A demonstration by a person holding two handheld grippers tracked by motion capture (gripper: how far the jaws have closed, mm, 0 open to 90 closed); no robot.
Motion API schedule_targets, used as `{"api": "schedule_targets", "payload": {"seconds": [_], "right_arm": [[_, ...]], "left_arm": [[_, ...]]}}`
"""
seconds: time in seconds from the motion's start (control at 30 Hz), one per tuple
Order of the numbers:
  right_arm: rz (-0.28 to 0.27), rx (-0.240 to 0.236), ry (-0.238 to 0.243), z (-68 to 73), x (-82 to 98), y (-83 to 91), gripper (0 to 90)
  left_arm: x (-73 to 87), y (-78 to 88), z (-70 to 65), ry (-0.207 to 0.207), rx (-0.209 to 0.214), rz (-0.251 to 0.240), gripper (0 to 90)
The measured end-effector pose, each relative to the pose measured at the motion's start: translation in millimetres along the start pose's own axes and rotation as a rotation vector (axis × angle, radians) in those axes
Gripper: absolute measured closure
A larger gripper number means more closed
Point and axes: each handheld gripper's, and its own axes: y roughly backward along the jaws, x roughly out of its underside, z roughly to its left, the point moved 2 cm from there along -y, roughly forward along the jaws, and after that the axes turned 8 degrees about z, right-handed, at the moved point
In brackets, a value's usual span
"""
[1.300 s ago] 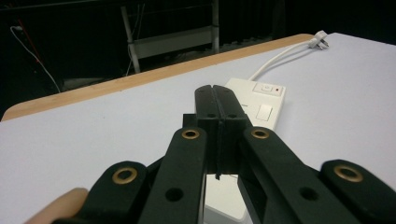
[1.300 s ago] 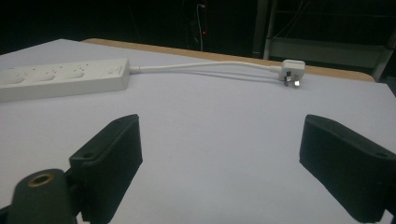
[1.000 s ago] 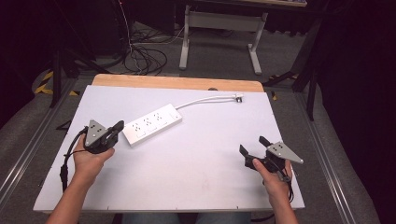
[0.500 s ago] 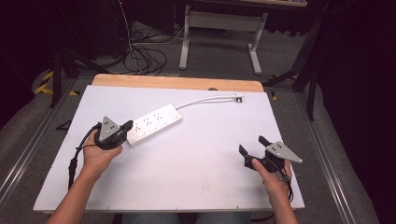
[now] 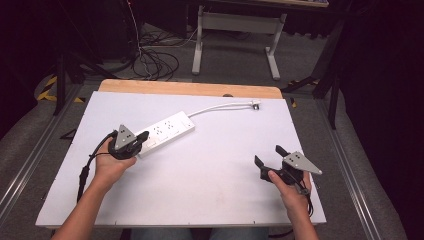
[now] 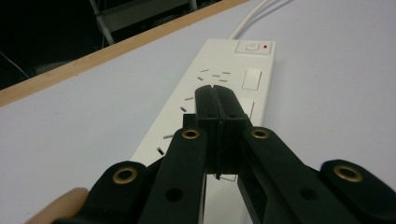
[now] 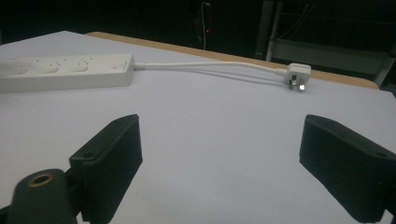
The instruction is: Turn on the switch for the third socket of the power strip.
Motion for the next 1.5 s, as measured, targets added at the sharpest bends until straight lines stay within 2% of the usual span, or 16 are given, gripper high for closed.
{"api": "schedule_targets", "payload": {"seconds": [0.13,0.27,0.4,0.63,0.77,0.9,1.07,1.13,1.2,1.5], "right_arm": [[0.000,-0.004,0.004,1.4,-0.7,-0.8,13.5],[-0.002,-0.012,0.002,2.8,-1.2,-2.2,13.5],[0.003,-0.012,0.011,3.1,-1.0,-3.0,13.5],[0.004,-0.014,0.011,4.1,-1.2,-3.5,13.5],[0.000,-0.012,0.003,3.6,-1.5,-2.4,13.5],[-0.001,-0.014,-0.002,3.4,-1.4,-2.1,13.5],[-0.003,-0.016,0.001,4.0,-1.5,-2.1,13.5],[-0.003,-0.014,0.003,4.1,-1.8,-2.0,13.5],[-0.005,-0.017,0.002,4.5,-2.0,-2.2,13.5],[-0.007,-0.015,0.002,3.9,-2.2,-1.7,13.5]], "left_arm": [[-5.1,-4.3,-1.2,-0.020,-0.003,0.004,90.0],[-3.0,-7.1,-1.6,-0.035,-0.002,0.025,90.0],[-3.4,-6.6,-1.9,-0.035,0.002,0.022,90.0],[-2.0,-10.2,-3.2,-0.061,0.007,0.048,90.0],[-4.3,-16.0,-4.3,-0.058,0.013,0.058,90.0],[-2.9,-19.6,-8.0,-0.097,0.017,0.085,90.0],[0.6,-23.1,-7.6,-0.106,0.014,0.118,90.0],[2.0,-24.8,-8.8,-0.108,0.025,0.129,90.0],[3.3,-26.6,-9.9,-0.117,0.015,0.144,90.0],[3.9,-27.5,-10.2,-0.112,0.016,0.136,90.0]]}}
